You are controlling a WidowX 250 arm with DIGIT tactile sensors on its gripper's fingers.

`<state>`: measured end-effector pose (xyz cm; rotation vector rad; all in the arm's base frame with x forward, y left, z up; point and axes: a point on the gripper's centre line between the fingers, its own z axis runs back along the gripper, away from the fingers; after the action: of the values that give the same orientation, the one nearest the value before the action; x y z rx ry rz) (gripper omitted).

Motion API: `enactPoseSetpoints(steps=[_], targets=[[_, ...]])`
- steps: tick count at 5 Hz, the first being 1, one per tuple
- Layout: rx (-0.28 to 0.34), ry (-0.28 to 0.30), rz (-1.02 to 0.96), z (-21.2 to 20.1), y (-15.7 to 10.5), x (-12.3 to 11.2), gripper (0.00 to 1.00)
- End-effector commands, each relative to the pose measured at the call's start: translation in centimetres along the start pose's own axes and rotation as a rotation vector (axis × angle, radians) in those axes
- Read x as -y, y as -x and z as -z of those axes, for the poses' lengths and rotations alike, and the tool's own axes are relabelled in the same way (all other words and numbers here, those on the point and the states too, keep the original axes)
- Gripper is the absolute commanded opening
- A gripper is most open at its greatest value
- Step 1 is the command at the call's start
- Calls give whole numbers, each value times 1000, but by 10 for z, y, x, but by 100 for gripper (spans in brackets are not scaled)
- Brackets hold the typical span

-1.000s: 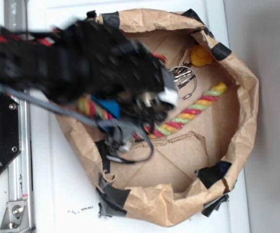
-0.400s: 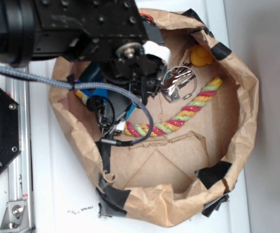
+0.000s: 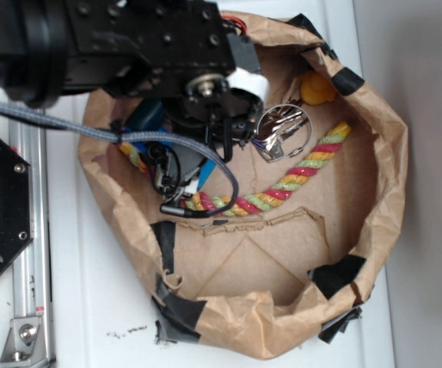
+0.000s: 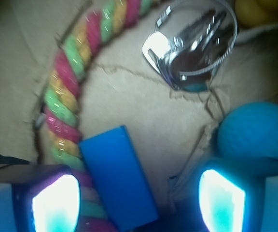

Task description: Grab the blue block.

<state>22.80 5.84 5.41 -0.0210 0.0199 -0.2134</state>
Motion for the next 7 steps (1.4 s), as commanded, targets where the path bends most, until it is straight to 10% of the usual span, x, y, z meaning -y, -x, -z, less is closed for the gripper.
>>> enactPoseSetpoints(steps=[1, 3, 5, 6, 7], targets=[[-50, -16, 56, 30, -3, 11, 100], [-66, -64, 105, 52, -10, 14, 100], [-113, 102, 208, 71, -10, 37, 100], [-100, 151, 203, 69, -7, 44, 0], [-84, 147, 209, 61, -4, 46, 0]])
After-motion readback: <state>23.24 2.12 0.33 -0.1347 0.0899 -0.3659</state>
